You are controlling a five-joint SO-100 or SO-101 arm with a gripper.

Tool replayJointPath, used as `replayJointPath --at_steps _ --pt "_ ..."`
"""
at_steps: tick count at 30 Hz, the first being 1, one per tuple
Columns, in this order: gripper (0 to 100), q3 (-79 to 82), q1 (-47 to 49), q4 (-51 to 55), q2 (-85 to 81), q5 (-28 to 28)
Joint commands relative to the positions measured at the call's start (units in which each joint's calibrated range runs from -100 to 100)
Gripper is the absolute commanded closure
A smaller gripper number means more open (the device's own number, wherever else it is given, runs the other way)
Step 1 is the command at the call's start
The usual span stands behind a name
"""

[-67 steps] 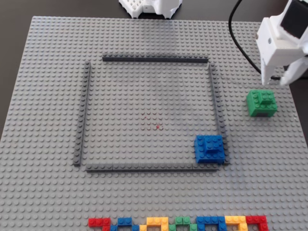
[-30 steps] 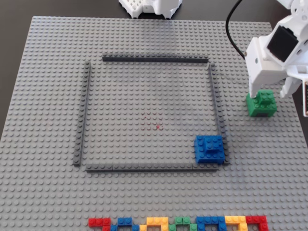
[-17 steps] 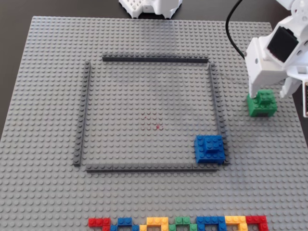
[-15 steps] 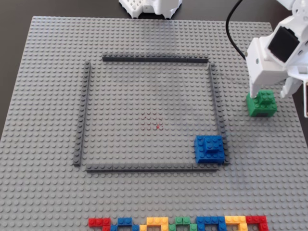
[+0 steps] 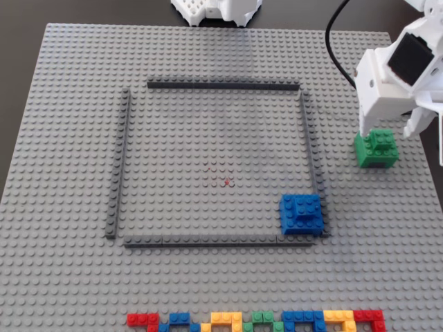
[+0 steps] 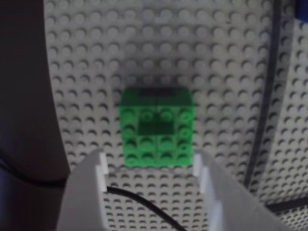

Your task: Grab the cube and place it into the grid

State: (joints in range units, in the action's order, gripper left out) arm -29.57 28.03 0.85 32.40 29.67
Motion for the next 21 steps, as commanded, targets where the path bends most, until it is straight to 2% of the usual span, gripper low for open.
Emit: replayJointPath --at_steps 1,21 --pt "79 -4.46 0.73 -0.02 -1.96 -0.15" --pt "79 -4.73 0.95 -0.56 -1.02 -0.15"
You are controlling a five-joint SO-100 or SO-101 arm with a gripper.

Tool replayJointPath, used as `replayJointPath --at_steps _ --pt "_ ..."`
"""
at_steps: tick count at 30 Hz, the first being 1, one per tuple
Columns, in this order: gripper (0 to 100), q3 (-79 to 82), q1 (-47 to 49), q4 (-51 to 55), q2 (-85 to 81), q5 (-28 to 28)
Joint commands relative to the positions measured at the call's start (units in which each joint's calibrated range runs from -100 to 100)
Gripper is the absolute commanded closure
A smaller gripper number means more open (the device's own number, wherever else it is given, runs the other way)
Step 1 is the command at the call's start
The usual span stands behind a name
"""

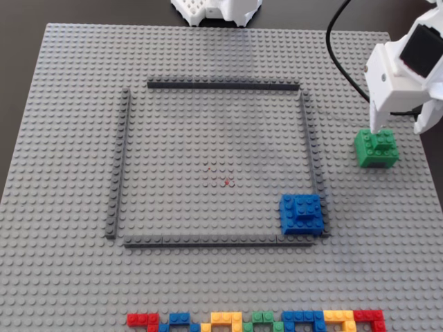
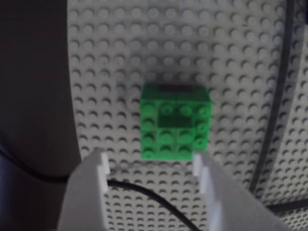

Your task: Grab the cube and place it into the grid

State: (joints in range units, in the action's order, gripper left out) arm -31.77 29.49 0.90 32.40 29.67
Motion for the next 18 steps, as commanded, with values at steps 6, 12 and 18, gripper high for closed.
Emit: replayJointPath --at_steps 6,12,18 --pt "79 -2.16 -0.8 -1.05 -0.33 -0.05" --pt "79 -2.07 -1.02 -1.15 -0.07 0.05" --pt "86 -1.89 -1.24 -1.15 0.53 0.34"
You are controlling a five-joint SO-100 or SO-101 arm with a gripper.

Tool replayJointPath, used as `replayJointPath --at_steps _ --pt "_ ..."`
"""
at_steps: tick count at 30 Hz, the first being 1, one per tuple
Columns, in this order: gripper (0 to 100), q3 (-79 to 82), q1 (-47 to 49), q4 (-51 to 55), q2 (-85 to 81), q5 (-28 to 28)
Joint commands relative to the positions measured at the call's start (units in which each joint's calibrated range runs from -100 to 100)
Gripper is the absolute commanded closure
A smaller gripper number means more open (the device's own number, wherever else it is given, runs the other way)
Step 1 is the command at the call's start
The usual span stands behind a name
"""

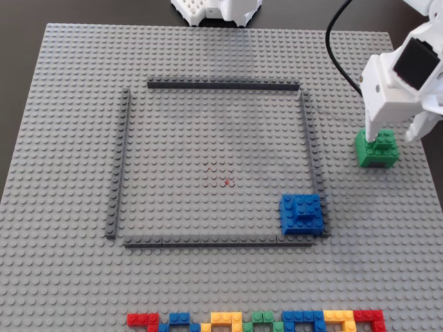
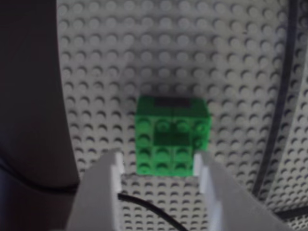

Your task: Grab the cube and place it into the grid

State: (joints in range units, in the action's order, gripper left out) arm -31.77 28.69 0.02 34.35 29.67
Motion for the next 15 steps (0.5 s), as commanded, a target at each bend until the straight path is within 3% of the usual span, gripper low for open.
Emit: replayJointPath --at_steps 1,15 --pt "87 -1.71 -0.44 -0.27 -1.42 0.34" --pt "92 -1.17 -0.59 -0.17 -1.42 0.34"
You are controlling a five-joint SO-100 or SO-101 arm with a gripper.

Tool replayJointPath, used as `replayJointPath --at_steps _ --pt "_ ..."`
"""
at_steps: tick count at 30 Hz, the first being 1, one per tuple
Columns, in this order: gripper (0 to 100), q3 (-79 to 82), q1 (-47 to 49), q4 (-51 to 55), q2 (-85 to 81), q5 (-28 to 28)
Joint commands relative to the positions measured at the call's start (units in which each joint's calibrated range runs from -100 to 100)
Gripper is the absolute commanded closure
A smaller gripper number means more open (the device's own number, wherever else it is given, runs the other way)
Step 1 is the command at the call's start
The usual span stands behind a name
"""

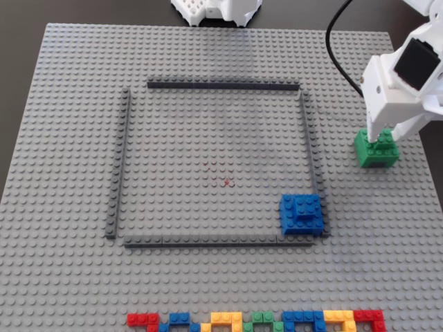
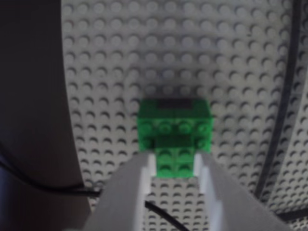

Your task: Grab the cube and place it into the grid

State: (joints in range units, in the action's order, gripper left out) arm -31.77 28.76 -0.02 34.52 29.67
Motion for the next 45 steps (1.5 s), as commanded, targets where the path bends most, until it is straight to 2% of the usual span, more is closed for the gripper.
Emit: replayJointPath --at_steps 1,18,33,45 --pt "93 -1.17 -0.66 0.02 -1.85 0.34" --pt "93 4.09 -3.09 1.83 -17.58 2.83" --pt "93 29.28 -12.82 -3.93 -40.63 12.16" --pt "93 32.45 -21.73 -6.52 -43.64 16.56"
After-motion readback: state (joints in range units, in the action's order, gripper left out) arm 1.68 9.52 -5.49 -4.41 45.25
